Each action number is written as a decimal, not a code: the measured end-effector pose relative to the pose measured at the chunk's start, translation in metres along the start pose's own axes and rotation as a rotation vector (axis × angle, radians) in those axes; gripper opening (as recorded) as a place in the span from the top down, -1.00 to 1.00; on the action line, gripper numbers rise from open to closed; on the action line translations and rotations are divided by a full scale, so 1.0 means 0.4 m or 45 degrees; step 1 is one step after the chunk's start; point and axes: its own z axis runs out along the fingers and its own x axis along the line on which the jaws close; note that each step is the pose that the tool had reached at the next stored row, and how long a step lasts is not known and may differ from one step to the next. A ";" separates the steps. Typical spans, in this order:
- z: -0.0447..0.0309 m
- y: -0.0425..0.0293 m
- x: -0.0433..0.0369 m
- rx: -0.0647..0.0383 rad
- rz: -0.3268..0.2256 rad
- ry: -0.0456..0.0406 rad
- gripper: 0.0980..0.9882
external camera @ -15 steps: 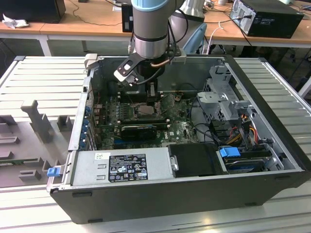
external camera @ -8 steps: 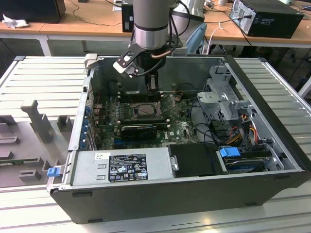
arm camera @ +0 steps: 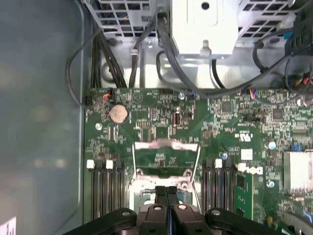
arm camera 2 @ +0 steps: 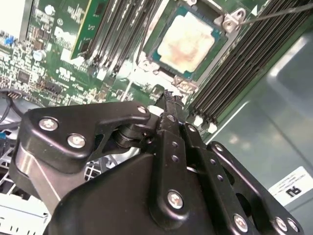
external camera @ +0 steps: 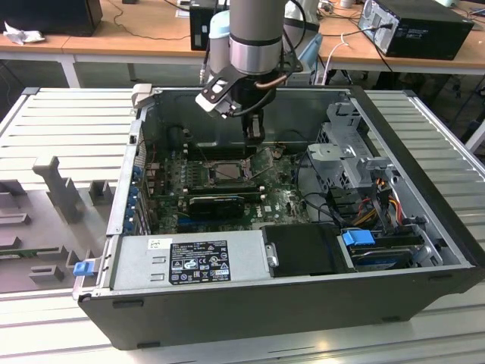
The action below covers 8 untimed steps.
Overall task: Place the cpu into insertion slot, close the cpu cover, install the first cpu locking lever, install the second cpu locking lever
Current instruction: 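Close the cpu cover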
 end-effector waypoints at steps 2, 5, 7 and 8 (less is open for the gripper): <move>0.001 0.012 0.000 0.000 0.000 0.000 0.98; 0.002 0.035 0.000 0.001 0.000 0.000 0.98; 0.003 0.046 0.000 0.000 0.000 0.000 0.98; 0.003 0.052 0.000 0.000 0.000 0.000 0.98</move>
